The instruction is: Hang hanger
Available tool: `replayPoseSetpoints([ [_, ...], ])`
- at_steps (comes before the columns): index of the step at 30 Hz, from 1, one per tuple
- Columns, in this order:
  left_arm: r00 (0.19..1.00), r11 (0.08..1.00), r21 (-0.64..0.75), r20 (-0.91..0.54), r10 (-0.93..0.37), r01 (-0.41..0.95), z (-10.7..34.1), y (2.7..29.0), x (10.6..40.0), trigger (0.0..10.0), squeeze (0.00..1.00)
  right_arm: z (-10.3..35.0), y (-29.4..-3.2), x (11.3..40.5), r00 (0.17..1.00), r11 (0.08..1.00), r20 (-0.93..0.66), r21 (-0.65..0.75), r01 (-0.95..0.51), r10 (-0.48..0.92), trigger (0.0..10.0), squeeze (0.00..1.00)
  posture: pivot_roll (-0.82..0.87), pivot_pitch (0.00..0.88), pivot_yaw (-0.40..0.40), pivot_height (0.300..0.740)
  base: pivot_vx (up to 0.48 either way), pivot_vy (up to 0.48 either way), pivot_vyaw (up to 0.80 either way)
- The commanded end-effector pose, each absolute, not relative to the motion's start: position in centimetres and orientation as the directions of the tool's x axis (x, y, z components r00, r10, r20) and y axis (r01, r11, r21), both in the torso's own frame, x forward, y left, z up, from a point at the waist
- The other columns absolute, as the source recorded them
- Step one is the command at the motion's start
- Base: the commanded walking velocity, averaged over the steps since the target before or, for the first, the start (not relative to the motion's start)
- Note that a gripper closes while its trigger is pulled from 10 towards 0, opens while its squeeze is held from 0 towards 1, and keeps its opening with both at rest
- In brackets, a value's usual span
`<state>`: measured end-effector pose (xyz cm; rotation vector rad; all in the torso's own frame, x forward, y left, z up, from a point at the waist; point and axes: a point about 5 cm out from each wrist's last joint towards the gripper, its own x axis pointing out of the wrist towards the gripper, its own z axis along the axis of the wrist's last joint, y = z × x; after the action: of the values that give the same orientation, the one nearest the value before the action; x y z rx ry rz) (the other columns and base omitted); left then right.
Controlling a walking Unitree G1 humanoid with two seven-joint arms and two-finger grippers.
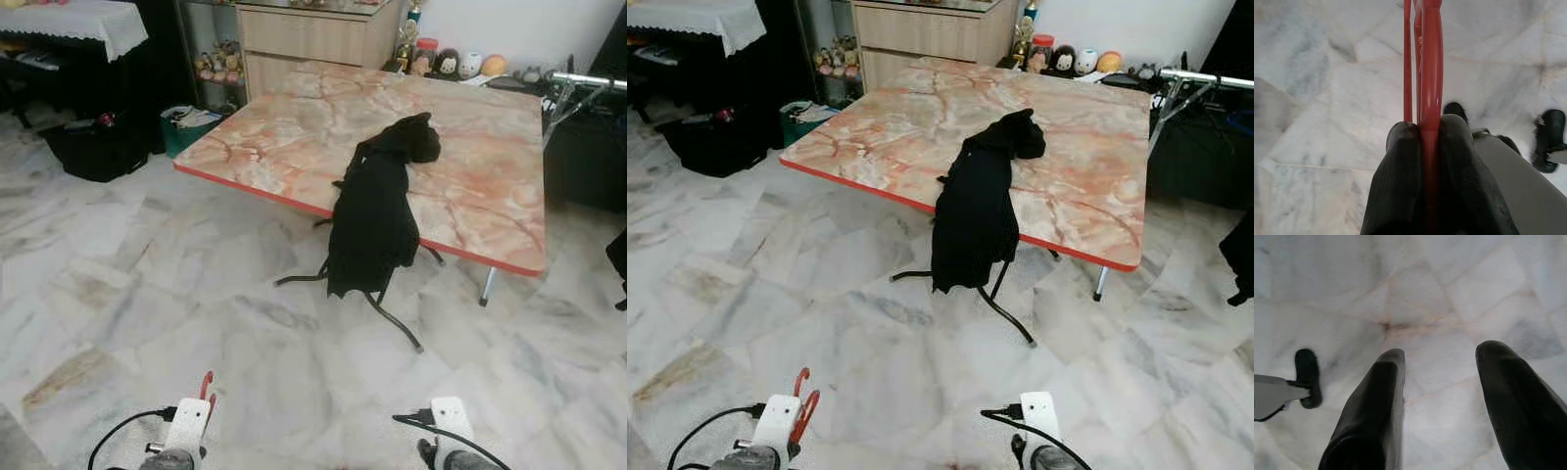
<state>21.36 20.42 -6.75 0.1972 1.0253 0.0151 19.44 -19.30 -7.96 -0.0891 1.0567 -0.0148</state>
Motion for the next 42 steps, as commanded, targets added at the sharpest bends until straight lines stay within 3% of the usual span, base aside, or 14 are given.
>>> replayPoseSetpoints([
  [1, 0.53, 0.977, 0.194, -0.84, 0.121, 0.084, -6.4, 20.8, 21.8, 10.0, 0.0, -7.6, -19.1, 20.2, 0.5, 0.996, -0.864, -0.089, -0.031, -0.061, 10.0, 0.0, -0.06, 0.0, 0.017, 0.74, 0.0, 0.0, 0.0],
  [16, 0.542, 0.988, 0.156, -0.831, 0.126, 0.01, -6.7, 19.8, 21.6, 10.0, 0.0, -7.5, -20.2, 20.1, 0.5, 0.992, -0.862, -0.119, -0.051, -0.078, 10.0, 0.0, -0.03, 0.0, -0.035, 0.74, 0.0, 0.0, 0.0],
  [42, 0.579, 0.992, 0.125, -0.811, 0.085, 0.03, -6.2, 19.4, 22.5, 10.0, 0.0, -7.2, -20.2, 20.6, 0.502, 0.991, -0.862, -0.12, -0.058, -0.075, 10.0, 0.0, -0.04, 0.0, -0.033, 0.74, 0.0, 0.0, -0.68],
])
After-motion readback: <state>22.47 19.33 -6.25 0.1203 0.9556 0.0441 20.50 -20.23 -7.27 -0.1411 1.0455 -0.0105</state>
